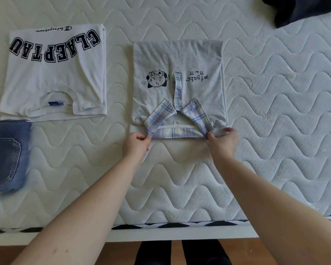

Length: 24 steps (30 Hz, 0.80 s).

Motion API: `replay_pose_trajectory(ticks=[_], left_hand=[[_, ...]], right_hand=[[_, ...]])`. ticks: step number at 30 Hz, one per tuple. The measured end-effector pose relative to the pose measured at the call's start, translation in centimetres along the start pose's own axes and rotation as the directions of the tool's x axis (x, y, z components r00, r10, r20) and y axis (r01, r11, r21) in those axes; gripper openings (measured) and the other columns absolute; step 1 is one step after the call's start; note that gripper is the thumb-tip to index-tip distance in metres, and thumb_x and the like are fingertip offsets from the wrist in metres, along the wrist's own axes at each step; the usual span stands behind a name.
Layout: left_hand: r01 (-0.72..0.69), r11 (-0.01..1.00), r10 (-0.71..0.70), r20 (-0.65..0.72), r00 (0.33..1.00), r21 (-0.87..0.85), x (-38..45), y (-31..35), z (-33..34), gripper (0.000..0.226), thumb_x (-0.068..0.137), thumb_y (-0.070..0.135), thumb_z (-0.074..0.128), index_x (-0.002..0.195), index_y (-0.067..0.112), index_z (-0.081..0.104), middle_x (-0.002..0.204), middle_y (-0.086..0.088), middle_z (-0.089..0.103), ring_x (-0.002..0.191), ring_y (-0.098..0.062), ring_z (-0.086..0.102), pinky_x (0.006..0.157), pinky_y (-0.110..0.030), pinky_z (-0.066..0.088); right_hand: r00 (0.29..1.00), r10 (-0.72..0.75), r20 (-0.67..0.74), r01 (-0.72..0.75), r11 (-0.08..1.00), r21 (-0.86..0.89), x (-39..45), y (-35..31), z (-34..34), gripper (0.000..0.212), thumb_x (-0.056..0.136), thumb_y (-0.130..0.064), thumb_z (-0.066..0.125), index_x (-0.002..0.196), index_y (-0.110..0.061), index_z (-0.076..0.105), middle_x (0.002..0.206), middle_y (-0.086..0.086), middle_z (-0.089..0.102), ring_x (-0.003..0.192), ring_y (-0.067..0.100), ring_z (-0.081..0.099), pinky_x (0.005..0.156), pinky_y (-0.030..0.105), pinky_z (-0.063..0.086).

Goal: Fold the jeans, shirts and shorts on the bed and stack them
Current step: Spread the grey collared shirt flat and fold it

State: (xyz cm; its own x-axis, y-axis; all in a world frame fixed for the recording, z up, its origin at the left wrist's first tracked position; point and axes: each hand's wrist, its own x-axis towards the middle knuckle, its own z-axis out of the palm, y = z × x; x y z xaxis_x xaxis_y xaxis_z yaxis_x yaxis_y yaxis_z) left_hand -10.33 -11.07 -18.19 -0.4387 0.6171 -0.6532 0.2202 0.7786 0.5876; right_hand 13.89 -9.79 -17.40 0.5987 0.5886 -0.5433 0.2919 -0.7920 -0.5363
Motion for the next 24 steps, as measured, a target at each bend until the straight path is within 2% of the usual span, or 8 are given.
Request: replay_pose_trajectory(ticks=[4,6,9,11,13,17,21,24], left_hand=[[-0.190,0.954,0.263,-0.342,0.902,0.232,0.5,0.3,-1.3,0.042,0.085,0.033,0.071,0.111,0.005,0.055,0.109,-0.016,0.060,0.099,-0.032,0.056,0.083,-0.036,0.041],[-0.189,0.957,0.254,-0.323,0.912,0.218,1.4,0.5,-1.5,0.054,0.086,0.038,0.070,0.123,0.003,0.053,0.121,-0.017,0.058,0.110,-0.031,0.054,0.090,-0.035,0.041],[-0.145,0.987,0.154,-0.155,0.976,0.066,3.0,1.1,-1.6,0.049,0.084,0.045,0.071,0.113,0.007,0.058,0.114,-0.003,0.065,0.096,-0.016,0.063,0.083,-0.027,0.046],[-0.084,0.996,0.081,-0.062,0.995,-0.037,4.3,1.9,-1.8,0.053,0.081,0.048,0.074,0.113,0.009,0.059,0.112,0.001,0.066,0.094,-0.013,0.064,0.084,-0.026,0.047],[0.064,0.987,-0.055,0.059,0.997,-0.148,5.2,3.0,-2.0,0.060,0.077,0.049,0.077,0.118,0.010,0.060,0.113,-0.003,0.068,0.096,-0.020,0.066,0.085,-0.034,0.054],[0.247,0.935,-0.175,0.275,0.945,-0.255,5.5,5.1,-1.6,0.034,0.084,0.036,0.075,0.105,0.014,0.060,0.087,-0.006,0.068,0.062,-0.016,0.064,0.044,-0.024,0.052],[0.126,0.964,-0.081,0.195,0.977,-0.235,4.8,5.3,-1.4,0.032,0.084,0.024,0.076,0.108,0.013,0.059,0.105,-0.007,0.068,0.091,-0.024,0.067,0.081,-0.037,0.057],[0.095,0.942,-0.022,0.220,0.975,-0.323,3.4,5.2,-2.1,0.025,0.084,0.022,0.076,0.104,0.017,0.062,0.089,-0.001,0.071,0.075,-0.013,0.069,0.066,-0.025,0.057]], right_hand=[[0.993,-0.086,-0.077,0.079,0.993,-0.086,-0.2,0.7,-0.2,0.096,0.077,-0.047,0.076,0.150,-0.023,0.019,0.148,0.009,0.026,0.131,0.028,0.038,0.113,0.045,0.030],[0.999,-0.045,-0.021,0.046,0.999,0.009,0.3,0.6,-0.3,0.101,0.076,-0.051,0.077,0.153,-0.022,0.018,0.151,0.008,0.024,0.136,0.028,0.035,0.114,0.048,0.030],[0.997,0.021,0.071,-0.026,0.997,0.078,1.9,-0.2,-1.0,0.086,0.077,-0.055,0.075,0.145,-0.016,0.037,0.143,0.008,0.041,0.127,0.025,0.046,0.108,0.045,0.040],[0.991,0.046,0.129,-0.065,0.987,0.148,3.2,-1.0,-1.6,0.075,0.077,-0.053,0.076,0.134,-0.014,0.049,0.125,0.004,0.058,0.102,0.017,0.059,0.085,0.032,0.051],[0.978,0.051,0.203,-0.079,0.988,0.134,4.5,-1.8,-2.2,0.062,0.076,-0.051,0.078,0.119,-0.009,0.061,0.100,0.002,0.067,0.078,0.013,0.061,0.062,0.025,0.047],[0.949,0.099,0.299,-0.121,0.991,0.058,5.7,-3.0,-2.7,0.042,0.072,-0.046,0.083,0.091,-0.011,0.070,0.084,0.006,0.070,0.073,0.021,0.066,0.064,0.032,0.055],[0.952,0.023,0.307,-0.069,0.988,0.141,4.6,-3.9,-2.5,0.029,0.082,-0.028,0.077,0.097,-0.008,0.064,0.091,0.012,0.068,0.077,0.023,0.070,0.060,0.032,0.061],[0.947,-0.038,0.320,-0.035,0.975,0.221,2.9,-4.5,-2.9,0.019,0.088,-0.016,0.067,0.103,-0.009,0.057,0.091,0.011,0.064,0.062,0.015,0.071,0.047,0.022,0.055]])
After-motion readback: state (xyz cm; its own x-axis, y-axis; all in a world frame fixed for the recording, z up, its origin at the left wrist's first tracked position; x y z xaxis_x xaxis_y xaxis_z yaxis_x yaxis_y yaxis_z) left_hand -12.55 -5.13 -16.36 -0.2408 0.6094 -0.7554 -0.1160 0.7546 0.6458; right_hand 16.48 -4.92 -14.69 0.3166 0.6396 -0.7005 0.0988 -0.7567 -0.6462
